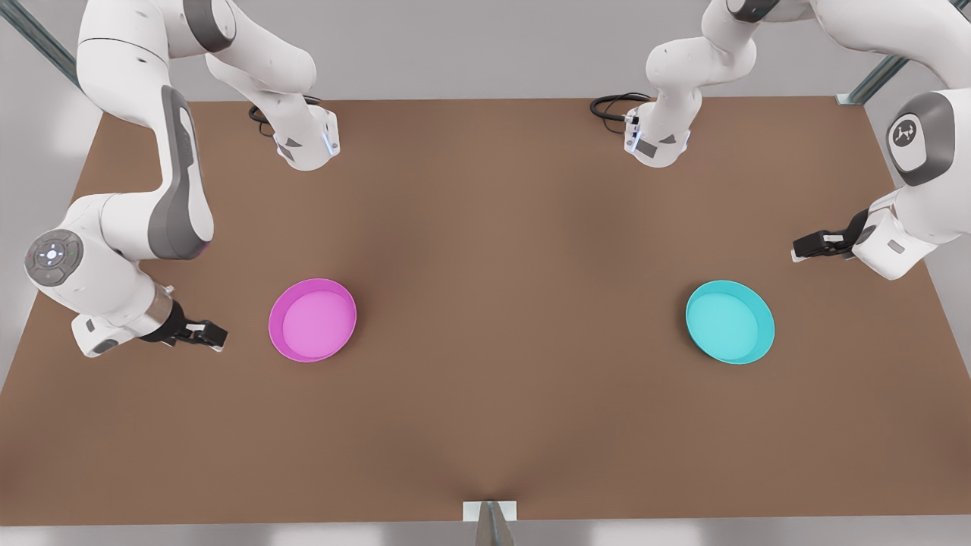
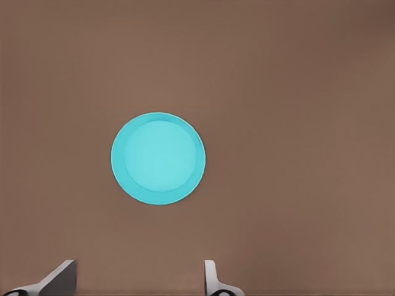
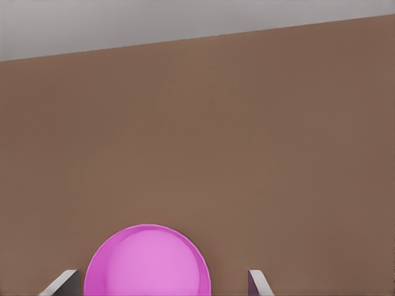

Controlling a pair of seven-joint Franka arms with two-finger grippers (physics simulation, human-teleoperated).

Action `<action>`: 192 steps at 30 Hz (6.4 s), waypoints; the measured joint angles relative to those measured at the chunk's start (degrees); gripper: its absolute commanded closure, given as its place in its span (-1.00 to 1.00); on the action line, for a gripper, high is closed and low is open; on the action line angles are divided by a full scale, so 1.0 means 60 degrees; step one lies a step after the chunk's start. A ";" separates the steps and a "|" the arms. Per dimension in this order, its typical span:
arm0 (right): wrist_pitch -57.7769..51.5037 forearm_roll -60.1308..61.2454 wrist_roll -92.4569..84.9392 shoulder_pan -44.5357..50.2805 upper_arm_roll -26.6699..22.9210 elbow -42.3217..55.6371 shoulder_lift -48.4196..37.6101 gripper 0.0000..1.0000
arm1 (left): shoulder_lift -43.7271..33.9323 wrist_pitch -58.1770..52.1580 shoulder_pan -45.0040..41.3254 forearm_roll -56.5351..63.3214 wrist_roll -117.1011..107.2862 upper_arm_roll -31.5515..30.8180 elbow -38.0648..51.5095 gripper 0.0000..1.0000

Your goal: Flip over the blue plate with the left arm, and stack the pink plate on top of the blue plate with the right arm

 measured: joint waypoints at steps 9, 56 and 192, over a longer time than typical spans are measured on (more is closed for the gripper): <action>-0.1188 0.0611 0.0024 0.0174 0.0045 0.0110 0.0119 -1.00 | 0.4666 0.3438 0.2880 -0.1745 0.3955 -0.0040 -0.0117 -1.00; -0.3758 0.0691 -0.0186 0.1234 -0.1403 0.1348 -0.0820 -1.00 | 0.6150 0.4862 0.2827 -0.2365 0.5200 -0.0147 -0.1157 0.14; 0.3261 0.2368 -0.3936 -0.0120 -0.1107 -0.5339 0.1512 -1.00 | 0.7366 -0.4188 -1.0355 0.9473 -0.9013 0.0025 0.1232 0.57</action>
